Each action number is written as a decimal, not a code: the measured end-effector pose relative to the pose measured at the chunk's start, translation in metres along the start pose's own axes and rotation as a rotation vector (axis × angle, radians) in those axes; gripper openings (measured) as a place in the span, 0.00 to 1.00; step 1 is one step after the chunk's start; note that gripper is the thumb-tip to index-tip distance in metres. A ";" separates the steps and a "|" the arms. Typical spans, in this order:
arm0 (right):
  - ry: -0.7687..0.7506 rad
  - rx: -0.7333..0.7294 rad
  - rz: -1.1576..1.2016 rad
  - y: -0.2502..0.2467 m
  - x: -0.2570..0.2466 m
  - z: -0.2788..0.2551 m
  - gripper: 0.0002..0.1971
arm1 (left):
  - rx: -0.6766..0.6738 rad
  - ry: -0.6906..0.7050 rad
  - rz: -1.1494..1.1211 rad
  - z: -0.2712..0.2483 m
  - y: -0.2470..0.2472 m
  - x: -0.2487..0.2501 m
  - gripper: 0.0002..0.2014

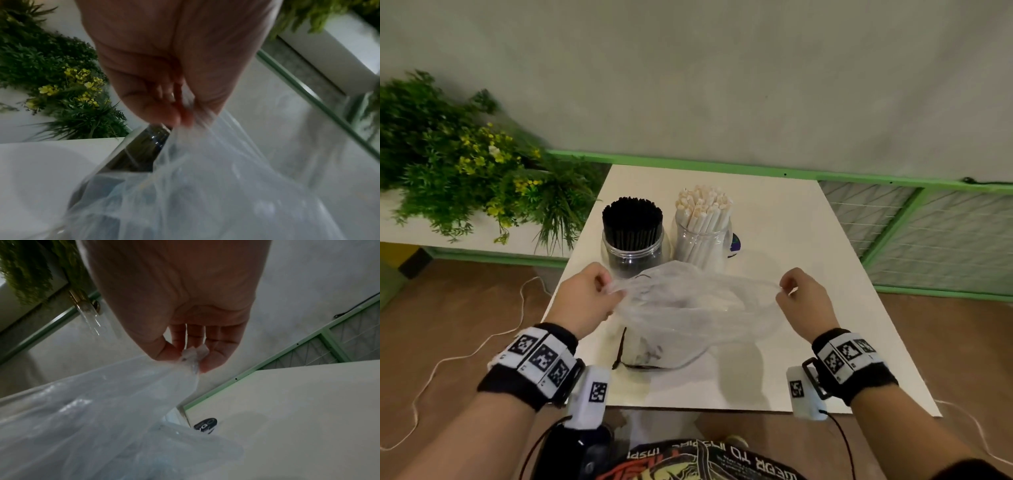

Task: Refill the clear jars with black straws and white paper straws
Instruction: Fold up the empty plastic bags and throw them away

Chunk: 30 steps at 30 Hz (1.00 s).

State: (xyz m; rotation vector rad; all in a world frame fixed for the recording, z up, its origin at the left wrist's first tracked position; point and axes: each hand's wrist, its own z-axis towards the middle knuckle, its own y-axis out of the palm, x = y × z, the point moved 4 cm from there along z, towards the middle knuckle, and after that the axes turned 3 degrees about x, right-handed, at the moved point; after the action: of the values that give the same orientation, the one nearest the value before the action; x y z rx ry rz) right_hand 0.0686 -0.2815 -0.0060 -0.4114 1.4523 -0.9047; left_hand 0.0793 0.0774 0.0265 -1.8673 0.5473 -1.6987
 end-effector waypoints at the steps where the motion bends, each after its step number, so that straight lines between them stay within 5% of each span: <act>1: -0.020 0.010 0.020 -0.004 -0.002 0.001 0.07 | -0.040 0.012 -0.076 -0.001 -0.001 0.004 0.09; 4: -0.047 -0.019 0.072 -0.016 -0.001 0.004 0.07 | -0.173 0.039 -0.161 0.000 -0.004 0.015 0.02; 10: -0.099 0.055 0.123 -0.049 0.001 0.036 0.09 | -0.388 -0.016 -0.069 -0.005 0.004 0.039 0.09; 13: -0.164 0.041 0.024 -0.060 -0.004 0.046 0.10 | -0.285 -0.045 -0.060 -0.006 0.008 0.059 0.16; 16: -0.416 0.077 -0.007 -0.065 -0.044 0.027 0.18 | -0.137 -0.012 -0.090 -0.009 0.017 0.089 0.15; 21: -0.773 -0.239 -0.099 -0.035 -0.118 -0.017 0.38 | -0.092 0.124 -0.052 -0.019 0.047 0.143 0.15; 25: -0.757 -0.200 0.120 -0.040 -0.124 0.011 0.19 | -0.093 0.293 -0.067 -0.026 0.049 0.165 0.28; 28: -0.703 -0.162 0.332 -0.063 -0.121 0.032 0.03 | -0.083 0.381 0.181 -0.024 0.044 0.152 0.40; 30: -0.660 -0.158 0.437 -0.079 -0.119 0.042 0.07 | -0.134 0.355 0.319 -0.022 0.048 0.136 0.48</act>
State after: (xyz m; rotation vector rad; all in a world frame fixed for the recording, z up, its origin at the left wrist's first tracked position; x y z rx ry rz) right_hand 0.1017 -0.2549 0.1367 -0.4338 0.9422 -0.2560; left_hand 0.0771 -0.0483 0.1011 -1.4671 1.0632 -1.8127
